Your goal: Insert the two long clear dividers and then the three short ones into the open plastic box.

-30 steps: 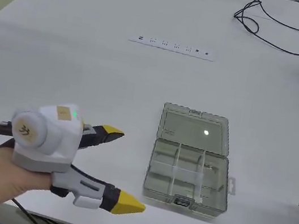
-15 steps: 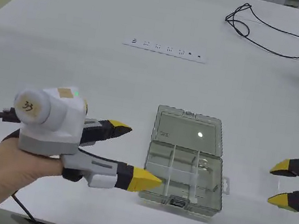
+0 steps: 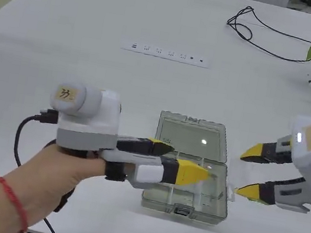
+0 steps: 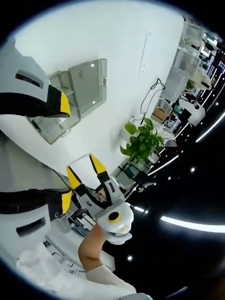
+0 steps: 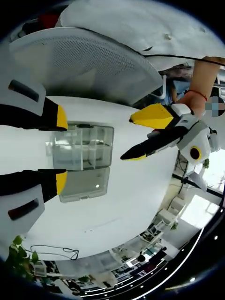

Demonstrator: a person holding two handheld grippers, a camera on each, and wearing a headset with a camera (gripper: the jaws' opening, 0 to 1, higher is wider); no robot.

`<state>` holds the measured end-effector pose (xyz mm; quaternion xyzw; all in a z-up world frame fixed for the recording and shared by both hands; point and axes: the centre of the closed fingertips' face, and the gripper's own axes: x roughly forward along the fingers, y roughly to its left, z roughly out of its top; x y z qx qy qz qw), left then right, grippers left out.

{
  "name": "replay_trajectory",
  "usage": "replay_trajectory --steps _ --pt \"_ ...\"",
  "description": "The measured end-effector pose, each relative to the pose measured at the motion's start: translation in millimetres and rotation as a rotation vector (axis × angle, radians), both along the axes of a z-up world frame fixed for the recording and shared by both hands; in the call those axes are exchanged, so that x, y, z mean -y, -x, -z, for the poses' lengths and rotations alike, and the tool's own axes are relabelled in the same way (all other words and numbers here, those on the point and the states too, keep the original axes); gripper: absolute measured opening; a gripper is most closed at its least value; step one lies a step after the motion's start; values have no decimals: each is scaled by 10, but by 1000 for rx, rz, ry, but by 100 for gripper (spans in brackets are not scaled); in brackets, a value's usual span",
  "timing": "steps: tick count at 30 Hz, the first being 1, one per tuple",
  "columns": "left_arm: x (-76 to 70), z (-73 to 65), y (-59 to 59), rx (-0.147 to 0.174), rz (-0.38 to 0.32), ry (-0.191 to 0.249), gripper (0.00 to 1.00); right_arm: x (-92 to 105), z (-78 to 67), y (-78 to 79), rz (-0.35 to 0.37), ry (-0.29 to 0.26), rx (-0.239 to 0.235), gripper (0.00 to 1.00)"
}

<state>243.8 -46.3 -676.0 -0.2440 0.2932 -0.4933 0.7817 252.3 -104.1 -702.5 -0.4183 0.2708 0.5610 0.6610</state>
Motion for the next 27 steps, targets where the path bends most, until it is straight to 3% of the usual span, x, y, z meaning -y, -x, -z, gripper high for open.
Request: replay_trajectory --steps 4,8,18,27 --pt "110 47 65 -51 10 4 48 -163 -75 97 -11 0 15 33" --pt "172 79 70 -111 1 36 37 -267 -124 168 -16 4 28 33" --pt "283 84 148 -148 24 55 16 -381 -187 280 -17 11 37 33" --pt "321 85 200 -155 50 55 2 -364 -190 301 -21 37 48 33"
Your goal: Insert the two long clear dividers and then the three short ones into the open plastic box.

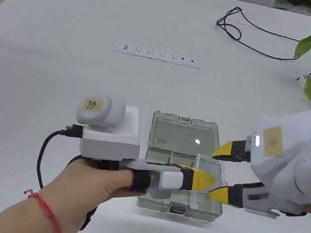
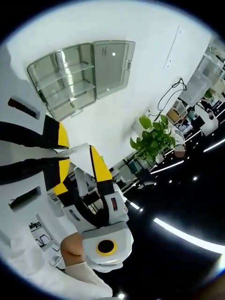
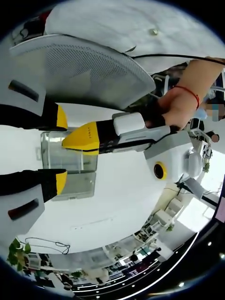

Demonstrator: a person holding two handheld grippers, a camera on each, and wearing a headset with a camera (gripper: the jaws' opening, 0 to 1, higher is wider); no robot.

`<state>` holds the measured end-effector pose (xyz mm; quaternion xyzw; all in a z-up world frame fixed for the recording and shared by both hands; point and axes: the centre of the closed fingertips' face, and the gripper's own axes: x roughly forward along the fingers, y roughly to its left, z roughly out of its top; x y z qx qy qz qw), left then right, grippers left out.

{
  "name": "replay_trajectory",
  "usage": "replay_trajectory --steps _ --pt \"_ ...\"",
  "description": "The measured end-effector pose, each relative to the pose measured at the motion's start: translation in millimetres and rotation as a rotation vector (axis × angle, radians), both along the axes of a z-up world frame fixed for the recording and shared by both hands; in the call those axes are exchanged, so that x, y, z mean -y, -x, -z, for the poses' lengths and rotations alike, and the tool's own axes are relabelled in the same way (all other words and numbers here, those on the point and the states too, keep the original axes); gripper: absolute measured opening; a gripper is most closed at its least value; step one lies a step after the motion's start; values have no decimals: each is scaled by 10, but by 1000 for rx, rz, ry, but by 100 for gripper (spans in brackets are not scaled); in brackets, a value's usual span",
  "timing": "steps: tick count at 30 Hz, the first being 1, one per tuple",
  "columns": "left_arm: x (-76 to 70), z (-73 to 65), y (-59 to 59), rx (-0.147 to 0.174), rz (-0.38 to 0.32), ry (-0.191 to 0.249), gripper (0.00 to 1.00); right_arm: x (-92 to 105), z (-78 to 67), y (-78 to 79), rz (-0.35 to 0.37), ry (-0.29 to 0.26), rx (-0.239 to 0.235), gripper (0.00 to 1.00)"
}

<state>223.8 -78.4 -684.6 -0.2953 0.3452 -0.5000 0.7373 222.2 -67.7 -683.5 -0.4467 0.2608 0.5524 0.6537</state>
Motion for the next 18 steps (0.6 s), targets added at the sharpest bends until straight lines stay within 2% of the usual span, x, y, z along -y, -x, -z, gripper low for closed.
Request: replay_trajectory --steps 14,16,18 --pt "1 -15 -23 -27 -19 12 0 -15 -15 -26 -13 12 24 33" --pt "-25 4 -20 0 -17 -11 0 -25 -30 -27 -13 5 22 34" --pt "-18 -30 2 -3 -5 0 0 -33 -63 -30 -13 -6 21 36"
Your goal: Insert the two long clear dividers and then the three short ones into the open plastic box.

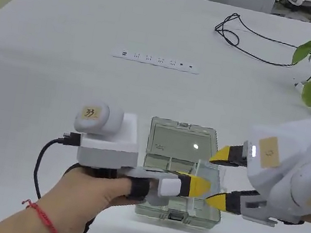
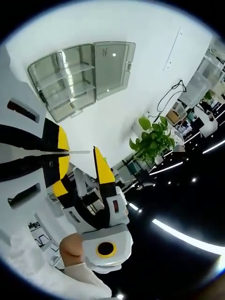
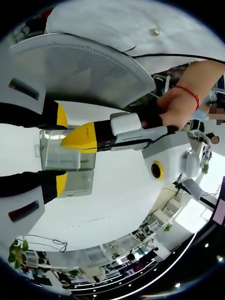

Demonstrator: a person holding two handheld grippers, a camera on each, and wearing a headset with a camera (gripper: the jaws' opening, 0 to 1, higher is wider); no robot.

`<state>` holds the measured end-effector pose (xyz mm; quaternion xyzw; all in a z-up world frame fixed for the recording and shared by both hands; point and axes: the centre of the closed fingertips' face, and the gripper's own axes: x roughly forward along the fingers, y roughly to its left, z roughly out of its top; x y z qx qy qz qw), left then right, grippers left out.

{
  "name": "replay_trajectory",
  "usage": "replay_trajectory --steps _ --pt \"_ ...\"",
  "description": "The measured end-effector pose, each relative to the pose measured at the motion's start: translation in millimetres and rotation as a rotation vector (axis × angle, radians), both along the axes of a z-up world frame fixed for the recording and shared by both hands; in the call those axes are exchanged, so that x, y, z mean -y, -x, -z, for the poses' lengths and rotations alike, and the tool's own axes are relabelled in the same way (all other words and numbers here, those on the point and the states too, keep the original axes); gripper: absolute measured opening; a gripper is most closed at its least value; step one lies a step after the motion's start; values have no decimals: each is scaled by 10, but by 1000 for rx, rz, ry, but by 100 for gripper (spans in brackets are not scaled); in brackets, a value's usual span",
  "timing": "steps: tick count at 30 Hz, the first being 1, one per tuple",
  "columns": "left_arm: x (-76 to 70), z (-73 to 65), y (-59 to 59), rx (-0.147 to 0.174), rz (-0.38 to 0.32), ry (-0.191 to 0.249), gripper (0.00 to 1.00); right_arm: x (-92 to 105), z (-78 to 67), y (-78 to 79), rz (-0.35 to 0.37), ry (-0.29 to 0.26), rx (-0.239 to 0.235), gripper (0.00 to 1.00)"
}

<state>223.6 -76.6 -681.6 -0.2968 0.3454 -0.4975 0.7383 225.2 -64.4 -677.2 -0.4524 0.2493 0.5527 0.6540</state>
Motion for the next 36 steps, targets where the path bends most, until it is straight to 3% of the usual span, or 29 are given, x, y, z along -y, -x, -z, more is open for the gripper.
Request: replay_trajectory --steps 2,6,7,8,9,10,12,14,17,21,27,36 --pt "-14 18 1 39 11 -33 0 7 -74 -29 6 -25 -8 37" --pt "-14 -6 46 175 74 -75 0 30 -197 -61 45 -117 -95 35" --pt "-15 -6 61 254 107 -98 0 47 -224 -45 35 -132 -128 33" --pt "2 -40 97 307 135 -91 0 57 -238 -30 34 -147 -158 31" --pt "15 -62 115 333 152 -86 0 66 -261 -18 45 -174 -203 30" --pt "22 -76 182 382 202 -98 0 72 -273 8 37 -185 -233 28" --pt "37 -116 266 510 273 -115 0 84 -304 83 16 -208 -309 23" --pt "45 -126 331 567 326 -122 0 82 -326 172 -16 -220 -372 22" --pt "52 -174 365 584 343 -97 0 75 -326 304 -56 -220 -454 18" --pt "50 -226 403 619 364 -67 0 43 -316 402 -86 -226 -507 14" --pt "37 -260 409 620 355 -36 0 31 -256 443 -104 -224 -536 7" --pt "24 -242 415 643 358 -43 0 19 -234 452 -111 -227 -552 3"
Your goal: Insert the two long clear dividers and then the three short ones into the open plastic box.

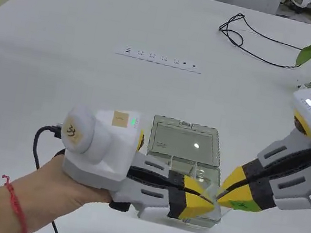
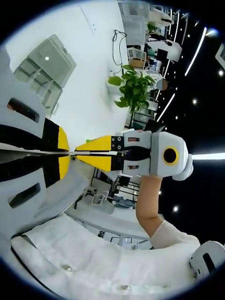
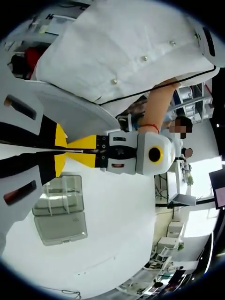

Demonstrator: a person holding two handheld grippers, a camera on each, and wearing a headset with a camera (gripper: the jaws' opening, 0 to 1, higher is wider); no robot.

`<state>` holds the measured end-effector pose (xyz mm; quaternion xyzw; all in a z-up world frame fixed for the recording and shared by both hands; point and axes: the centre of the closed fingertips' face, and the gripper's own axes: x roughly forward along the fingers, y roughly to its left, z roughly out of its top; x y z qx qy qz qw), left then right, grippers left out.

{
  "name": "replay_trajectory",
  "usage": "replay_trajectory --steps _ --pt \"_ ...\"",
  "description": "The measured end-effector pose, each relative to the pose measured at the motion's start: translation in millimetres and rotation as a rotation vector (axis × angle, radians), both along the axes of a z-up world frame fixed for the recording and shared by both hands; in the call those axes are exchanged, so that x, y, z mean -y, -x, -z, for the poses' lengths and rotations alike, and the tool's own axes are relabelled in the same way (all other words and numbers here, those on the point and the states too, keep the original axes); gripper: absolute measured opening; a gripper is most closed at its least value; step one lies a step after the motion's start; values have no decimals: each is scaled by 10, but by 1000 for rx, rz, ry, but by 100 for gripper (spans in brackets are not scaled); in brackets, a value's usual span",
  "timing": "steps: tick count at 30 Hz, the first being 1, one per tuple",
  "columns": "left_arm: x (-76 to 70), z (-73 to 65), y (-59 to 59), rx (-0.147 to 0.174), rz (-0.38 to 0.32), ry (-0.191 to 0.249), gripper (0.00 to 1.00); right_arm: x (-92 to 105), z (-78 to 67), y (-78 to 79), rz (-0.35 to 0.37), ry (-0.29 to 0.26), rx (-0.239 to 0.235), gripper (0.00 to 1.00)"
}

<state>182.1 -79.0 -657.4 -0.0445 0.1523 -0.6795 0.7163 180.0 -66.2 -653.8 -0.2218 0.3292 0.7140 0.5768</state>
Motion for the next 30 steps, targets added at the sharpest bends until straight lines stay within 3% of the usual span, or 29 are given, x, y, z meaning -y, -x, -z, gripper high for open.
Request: replay_trajectory --steps 13,21,30 --pt "-12 34 0 4 -17 -9 0 7 26 -3 -3 9 7 3" --pt "-94 75 -39 11 -49 -25 0 38 14 -40 7 17 22 3" --pt "-267 178 -137 18 -115 -69 13 124 32 -159 43 35 48 3"
